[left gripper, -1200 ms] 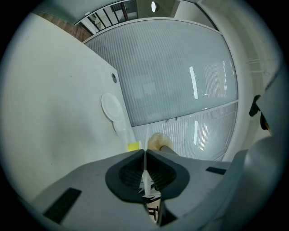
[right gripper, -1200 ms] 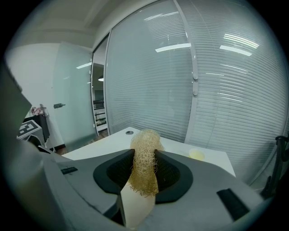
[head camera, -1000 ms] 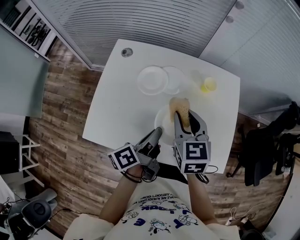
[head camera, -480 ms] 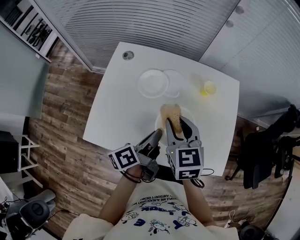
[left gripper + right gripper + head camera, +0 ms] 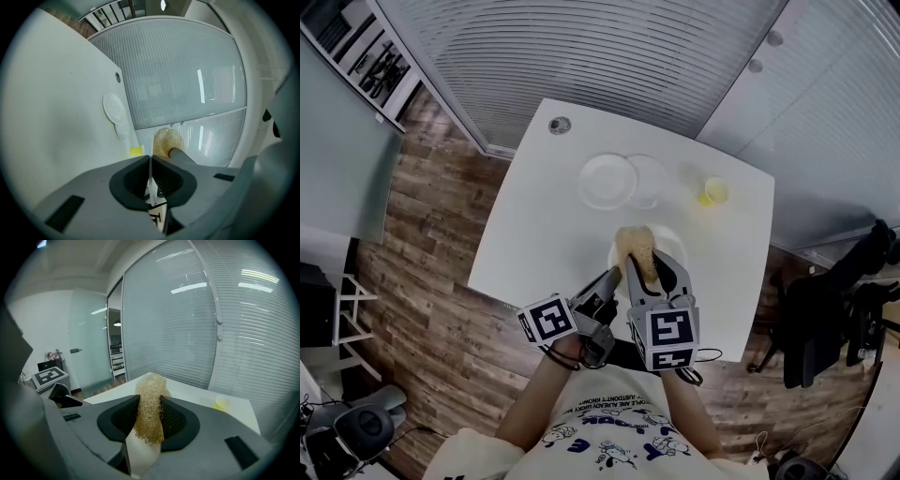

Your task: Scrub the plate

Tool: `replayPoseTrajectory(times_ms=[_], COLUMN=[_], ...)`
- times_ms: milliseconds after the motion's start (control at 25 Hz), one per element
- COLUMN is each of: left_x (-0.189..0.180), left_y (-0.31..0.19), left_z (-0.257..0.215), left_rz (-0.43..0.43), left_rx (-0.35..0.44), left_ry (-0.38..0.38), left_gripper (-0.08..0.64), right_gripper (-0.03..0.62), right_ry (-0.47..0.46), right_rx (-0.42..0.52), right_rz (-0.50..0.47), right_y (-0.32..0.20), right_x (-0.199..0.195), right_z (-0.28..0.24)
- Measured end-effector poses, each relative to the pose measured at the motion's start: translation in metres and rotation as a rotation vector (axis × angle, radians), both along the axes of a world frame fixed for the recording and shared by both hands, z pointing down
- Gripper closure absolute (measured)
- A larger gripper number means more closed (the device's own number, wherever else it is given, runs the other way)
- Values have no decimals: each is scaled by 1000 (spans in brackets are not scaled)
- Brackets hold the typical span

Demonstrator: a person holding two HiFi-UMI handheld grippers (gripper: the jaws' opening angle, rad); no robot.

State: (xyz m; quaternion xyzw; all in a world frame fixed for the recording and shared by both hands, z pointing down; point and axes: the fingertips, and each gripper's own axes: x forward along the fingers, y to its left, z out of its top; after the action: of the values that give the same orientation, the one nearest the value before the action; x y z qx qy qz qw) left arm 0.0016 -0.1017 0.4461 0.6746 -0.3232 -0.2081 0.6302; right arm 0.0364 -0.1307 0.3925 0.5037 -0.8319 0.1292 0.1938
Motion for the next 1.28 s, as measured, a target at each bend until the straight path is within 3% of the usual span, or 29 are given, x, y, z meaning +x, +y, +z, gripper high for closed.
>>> replayPoseTrajectory(times_ms=[160, 600, 800, 920, 1280], left_x=[-2, -18, -27, -23, -15], left_y=[-4, -5, -2, -6, -6], left_z=[-4, 1, 11, 7, 7], left_rz=[-4, -75, -77, -75, -66], left_rx=[17, -50, -107, -68, -71], left_ry=[6, 45, -8, 33, 19], left_gripper=[525, 525, 525, 525, 525], right_gripper=[476, 476, 477, 477, 477], right_ry=[3, 0, 7, 13, 13], right_rx=[0, -16, -20, -18, -19], right_rz=[-11, -32, -33, -29, -12], right_y=[1, 16, 22, 24, 27], right_x=[-3, -11, -16, -15, -1], right_z=[0, 1, 4, 5, 5])
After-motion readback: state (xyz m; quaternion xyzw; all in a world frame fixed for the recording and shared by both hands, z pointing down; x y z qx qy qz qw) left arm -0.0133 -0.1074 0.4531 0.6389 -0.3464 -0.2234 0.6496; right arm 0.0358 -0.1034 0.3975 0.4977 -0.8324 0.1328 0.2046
